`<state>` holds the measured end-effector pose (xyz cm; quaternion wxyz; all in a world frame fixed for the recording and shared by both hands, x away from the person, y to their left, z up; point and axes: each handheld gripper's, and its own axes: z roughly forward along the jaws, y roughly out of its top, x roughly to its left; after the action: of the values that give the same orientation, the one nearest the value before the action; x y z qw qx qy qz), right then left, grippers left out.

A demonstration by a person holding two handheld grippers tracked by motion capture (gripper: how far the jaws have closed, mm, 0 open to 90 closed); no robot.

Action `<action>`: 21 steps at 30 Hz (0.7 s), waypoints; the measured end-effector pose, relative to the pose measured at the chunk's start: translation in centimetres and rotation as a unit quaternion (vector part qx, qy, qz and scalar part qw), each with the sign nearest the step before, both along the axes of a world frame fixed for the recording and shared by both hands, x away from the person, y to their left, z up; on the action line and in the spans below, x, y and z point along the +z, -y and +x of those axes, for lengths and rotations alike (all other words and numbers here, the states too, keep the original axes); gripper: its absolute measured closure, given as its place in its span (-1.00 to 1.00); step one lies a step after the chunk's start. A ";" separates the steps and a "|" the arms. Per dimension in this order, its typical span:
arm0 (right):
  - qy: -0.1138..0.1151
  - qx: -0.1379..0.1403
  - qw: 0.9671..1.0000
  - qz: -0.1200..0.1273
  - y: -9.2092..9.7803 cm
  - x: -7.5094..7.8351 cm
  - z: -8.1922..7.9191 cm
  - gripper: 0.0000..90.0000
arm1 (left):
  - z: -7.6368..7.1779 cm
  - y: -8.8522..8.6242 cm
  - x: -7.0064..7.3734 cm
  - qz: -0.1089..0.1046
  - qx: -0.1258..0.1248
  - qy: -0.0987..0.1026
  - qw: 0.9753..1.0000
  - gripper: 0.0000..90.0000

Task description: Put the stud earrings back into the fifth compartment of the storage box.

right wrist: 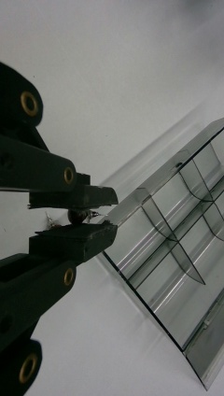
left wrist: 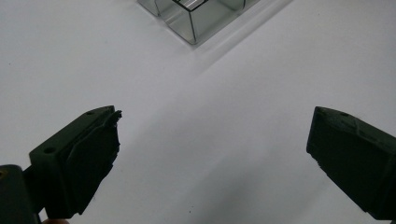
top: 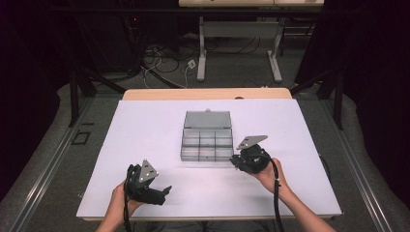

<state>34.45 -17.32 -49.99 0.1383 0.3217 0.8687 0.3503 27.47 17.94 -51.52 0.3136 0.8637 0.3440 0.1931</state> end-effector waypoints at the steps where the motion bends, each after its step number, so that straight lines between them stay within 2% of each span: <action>1: -0.001 0.001 1.000 -0.003 0.0 0.1 0.0 0.79 | 0.0 0.0 0.0 0.000 0.000 0.000 1.000 -0.93; 21: 0.020 -0.003 1.000 0.008 -1.5 1.3 1.3 0.79 | 0.0 -0.1 0.0 0.003 0.003 0.001 1.000 -0.93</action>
<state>35.77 -15.80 -48.69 0.1542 0.3178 0.8620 0.3637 27.49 18.08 -51.53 0.3114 0.8634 0.3454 0.1957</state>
